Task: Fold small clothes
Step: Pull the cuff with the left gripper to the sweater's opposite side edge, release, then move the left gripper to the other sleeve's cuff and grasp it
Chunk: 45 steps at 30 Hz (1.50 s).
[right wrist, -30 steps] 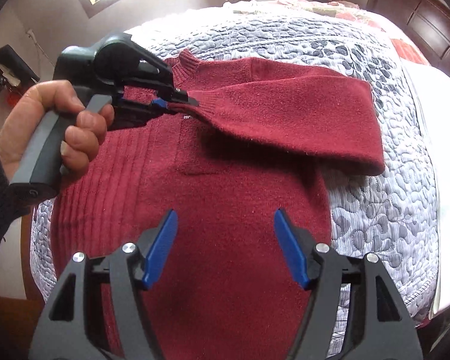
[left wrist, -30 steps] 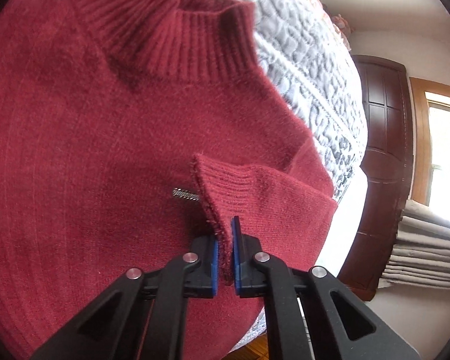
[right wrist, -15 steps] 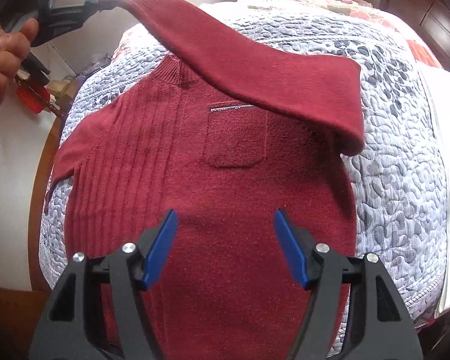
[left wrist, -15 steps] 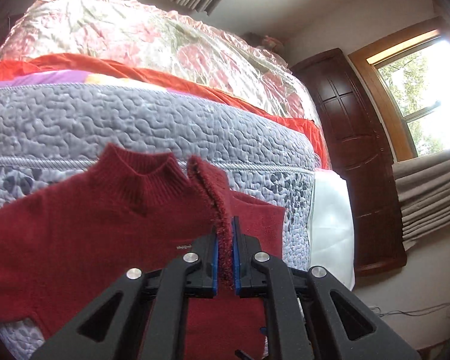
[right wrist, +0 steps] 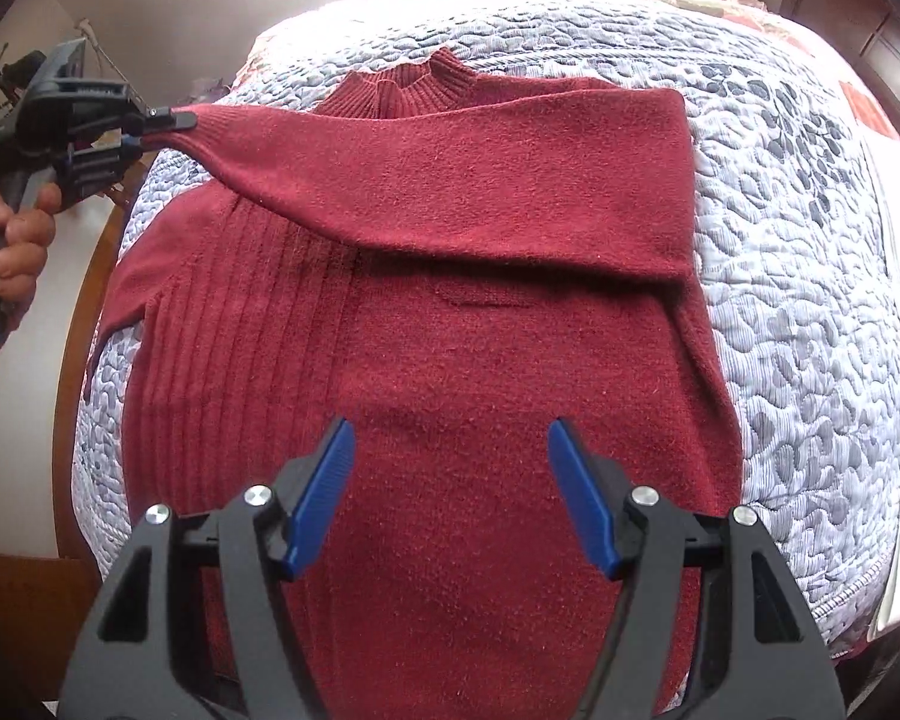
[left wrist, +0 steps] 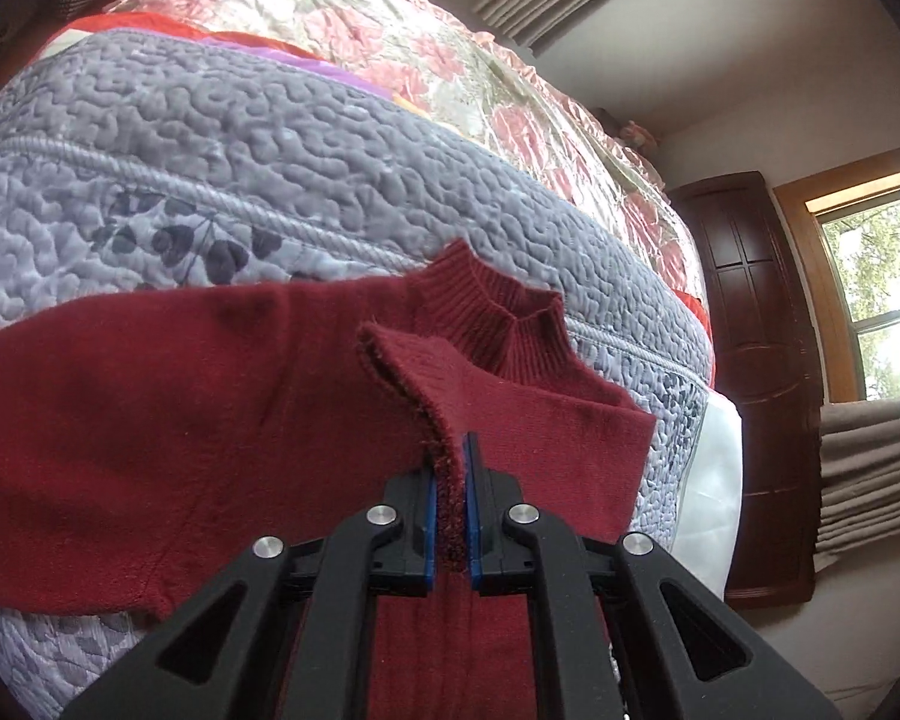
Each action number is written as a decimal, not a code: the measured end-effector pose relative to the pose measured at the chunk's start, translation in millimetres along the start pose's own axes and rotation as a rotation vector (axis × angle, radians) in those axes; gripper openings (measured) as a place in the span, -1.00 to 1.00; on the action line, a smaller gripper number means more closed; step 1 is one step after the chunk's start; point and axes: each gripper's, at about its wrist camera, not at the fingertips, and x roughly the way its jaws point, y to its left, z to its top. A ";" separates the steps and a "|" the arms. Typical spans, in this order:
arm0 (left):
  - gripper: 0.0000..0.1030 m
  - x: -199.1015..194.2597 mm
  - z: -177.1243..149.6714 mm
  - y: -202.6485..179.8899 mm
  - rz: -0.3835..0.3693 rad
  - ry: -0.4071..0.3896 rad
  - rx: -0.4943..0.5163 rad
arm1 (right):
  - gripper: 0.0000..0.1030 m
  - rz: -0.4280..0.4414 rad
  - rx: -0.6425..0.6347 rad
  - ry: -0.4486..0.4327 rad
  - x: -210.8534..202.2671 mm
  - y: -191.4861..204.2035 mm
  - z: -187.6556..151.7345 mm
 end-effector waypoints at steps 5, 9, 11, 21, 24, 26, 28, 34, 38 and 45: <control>-0.87 12.7 -11.3 35.3 0.041 0.025 -0.049 | 0.29 -0.002 -0.005 0.004 3.2 1.8 1.5; -0.87 24.9 -17.1 54.8 0.059 0.051 -0.062 | 0.29 -0.005 -0.006 0.009 5.1 -0.5 2.6; -0.87 32.8 -17.2 63.1 0.070 0.069 -0.068 | 0.29 -0.006 -0.005 0.012 6.6 -1.9 2.6; -0.24 31.5 -14.5 74.8 0.288 0.055 -0.007 | 0.29 -0.005 -0.002 0.020 9.8 -5.4 4.3; 0.01 13.1 -18.5 49.3 0.275 -0.017 0.051 | 0.29 0.001 0.003 0.020 10.8 -6.3 4.9; 0.05 15.8 -21.7 32.1 0.242 -0.024 0.092 | 0.29 0.004 0.000 0.024 13.0 -5.6 5.5; 0.06 30.5 -23.0 22.9 0.214 -0.002 0.107 | 0.29 0.004 -0.006 0.022 13.8 -3.6 5.7; 0.06 81.2 -28.1 31.6 0.202 0.084 0.049 | 0.30 -0.007 -0.004 0.018 6.9 -5.5 1.7; 0.07 66.6 -30.1 42.1 0.156 0.061 -0.016 | 0.30 -0.021 -0.019 0.031 5.6 -6.0 0.9; 0.66 -50.5 -57.0 108.4 0.157 -0.163 -0.226 | 0.35 0.005 -0.077 0.003 1.2 23.6 20.0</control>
